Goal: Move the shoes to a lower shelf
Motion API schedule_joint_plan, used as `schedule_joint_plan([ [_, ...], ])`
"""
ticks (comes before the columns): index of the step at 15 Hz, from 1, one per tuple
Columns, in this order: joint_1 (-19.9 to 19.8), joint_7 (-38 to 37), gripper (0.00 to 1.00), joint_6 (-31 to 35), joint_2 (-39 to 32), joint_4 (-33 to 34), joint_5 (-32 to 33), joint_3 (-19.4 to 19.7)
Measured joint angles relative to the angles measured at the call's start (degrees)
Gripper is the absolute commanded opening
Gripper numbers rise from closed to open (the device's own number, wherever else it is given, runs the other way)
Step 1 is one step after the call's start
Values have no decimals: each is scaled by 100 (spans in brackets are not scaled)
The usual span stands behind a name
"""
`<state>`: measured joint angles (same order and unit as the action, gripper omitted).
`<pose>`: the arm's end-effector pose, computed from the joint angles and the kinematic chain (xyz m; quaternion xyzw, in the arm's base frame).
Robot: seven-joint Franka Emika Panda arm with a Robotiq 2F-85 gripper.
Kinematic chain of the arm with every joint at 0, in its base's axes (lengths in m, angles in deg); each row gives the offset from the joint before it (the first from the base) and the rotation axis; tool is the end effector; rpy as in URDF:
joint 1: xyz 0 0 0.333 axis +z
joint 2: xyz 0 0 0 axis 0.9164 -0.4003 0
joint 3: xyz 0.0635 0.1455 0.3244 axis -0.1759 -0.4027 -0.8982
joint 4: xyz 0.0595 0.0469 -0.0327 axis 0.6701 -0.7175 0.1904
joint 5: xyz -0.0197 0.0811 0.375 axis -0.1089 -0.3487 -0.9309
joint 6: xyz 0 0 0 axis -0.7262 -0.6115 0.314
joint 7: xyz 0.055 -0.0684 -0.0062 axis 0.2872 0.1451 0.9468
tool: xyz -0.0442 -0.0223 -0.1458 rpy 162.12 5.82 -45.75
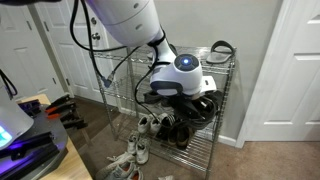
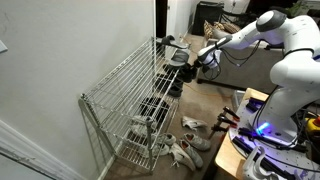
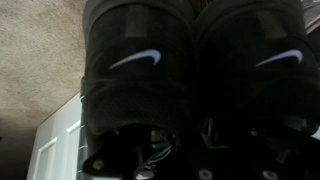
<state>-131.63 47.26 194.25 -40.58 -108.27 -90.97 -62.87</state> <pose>0.5884 -0.3595 0.0255 -0.9503 0.0118 -0.2962 0.0954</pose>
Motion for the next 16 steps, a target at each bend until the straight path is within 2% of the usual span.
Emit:
schedule_joint_plan([
  [6, 301, -228, 4, 2, -229, 489, 589, -13],
  [13, 835, -458, 4, -2, -367, 1164, 670, 38],
  [16, 925, -491, 4, 7, -457, 1396, 670, 80],
])
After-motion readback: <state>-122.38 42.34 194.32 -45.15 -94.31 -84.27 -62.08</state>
